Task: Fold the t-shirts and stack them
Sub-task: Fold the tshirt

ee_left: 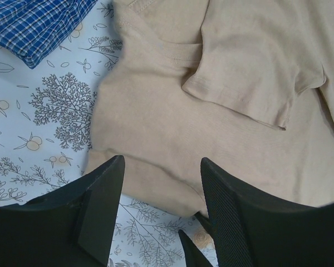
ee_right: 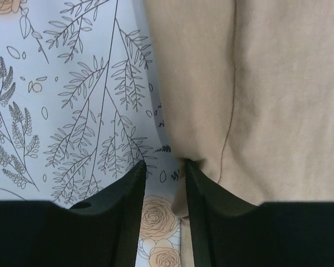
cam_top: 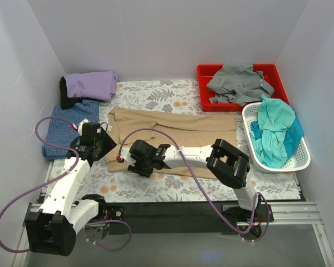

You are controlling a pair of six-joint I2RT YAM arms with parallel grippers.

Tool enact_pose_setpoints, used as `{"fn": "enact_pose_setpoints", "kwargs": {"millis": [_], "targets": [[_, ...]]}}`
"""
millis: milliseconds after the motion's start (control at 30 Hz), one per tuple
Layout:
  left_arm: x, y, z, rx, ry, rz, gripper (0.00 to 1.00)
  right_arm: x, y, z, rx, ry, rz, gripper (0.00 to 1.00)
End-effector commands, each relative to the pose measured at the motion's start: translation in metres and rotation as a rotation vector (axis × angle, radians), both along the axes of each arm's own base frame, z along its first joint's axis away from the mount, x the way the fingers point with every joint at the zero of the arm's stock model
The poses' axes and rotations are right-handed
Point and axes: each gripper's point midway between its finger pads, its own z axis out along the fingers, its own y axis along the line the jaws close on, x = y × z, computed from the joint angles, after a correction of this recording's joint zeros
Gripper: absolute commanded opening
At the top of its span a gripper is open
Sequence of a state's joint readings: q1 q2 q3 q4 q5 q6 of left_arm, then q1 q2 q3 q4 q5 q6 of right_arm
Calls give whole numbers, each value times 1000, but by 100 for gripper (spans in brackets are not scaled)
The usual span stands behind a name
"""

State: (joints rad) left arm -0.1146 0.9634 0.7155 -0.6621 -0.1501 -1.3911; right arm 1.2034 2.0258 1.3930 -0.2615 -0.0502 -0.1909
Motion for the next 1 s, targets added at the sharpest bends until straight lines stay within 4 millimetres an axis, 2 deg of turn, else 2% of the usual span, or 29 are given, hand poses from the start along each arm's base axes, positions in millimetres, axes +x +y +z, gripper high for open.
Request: {"fn": "enact_pose_setpoints", "kwargs": {"millis": [0, 67, 100, 200, 267, 467, 600, 800, 967], "targets": [[6, 4, 14, 13, -47, 16, 56, 10, 0, -15, -40, -31, -14, 40], [6, 3, 10, 16, -40, 12, 56, 11, 0, -17, -44, -31, -19, 33], [6, 4, 9, 16, -37, 12, 56, 19, -3, -16, -53, -62, -57, 18], [5, 4, 8, 19, -34, 12, 56, 21, -3, -4, -35, -76, -67, 2], [6, 4, 9, 20, -40, 12, 56, 23, -1, 7, -13, -84, -71, 1], [10, 3, 10, 24, -45, 0, 56, 39, 6, 57, 95, -111, -101, 1], [14, 2, 11, 26, -45, -11, 56, 53, 7, 77, 145, -107, -118, 1], [19, -5, 9, 14, -51, -60, 56, 77, 2, 85, 184, -68, -147, 1], [23, -25, 6, -40, -67, -184, 56, 107, -2, 80, 184, -64, -189, 1]]}}
